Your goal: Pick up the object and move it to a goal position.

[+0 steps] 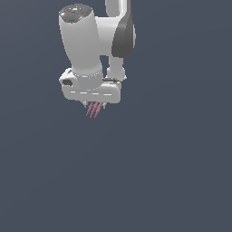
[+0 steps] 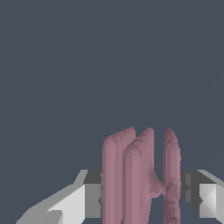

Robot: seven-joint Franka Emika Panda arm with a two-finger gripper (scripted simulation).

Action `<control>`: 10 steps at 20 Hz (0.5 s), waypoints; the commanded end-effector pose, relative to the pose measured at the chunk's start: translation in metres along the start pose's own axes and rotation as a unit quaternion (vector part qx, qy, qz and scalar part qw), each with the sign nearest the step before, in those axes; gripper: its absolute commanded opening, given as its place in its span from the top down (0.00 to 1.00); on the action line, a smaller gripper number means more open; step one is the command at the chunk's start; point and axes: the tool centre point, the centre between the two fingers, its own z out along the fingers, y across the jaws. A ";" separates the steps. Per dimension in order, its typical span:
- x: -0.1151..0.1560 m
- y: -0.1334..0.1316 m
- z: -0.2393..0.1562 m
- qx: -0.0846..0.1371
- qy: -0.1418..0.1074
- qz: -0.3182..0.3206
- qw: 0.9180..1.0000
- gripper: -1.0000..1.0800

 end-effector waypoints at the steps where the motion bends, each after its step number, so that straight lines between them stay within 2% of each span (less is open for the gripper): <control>1: -0.010 0.005 -0.022 0.000 0.000 0.000 1.000 1.00; 10: -0.034 0.017 -0.080 0.000 0.000 0.000 1.000 1.00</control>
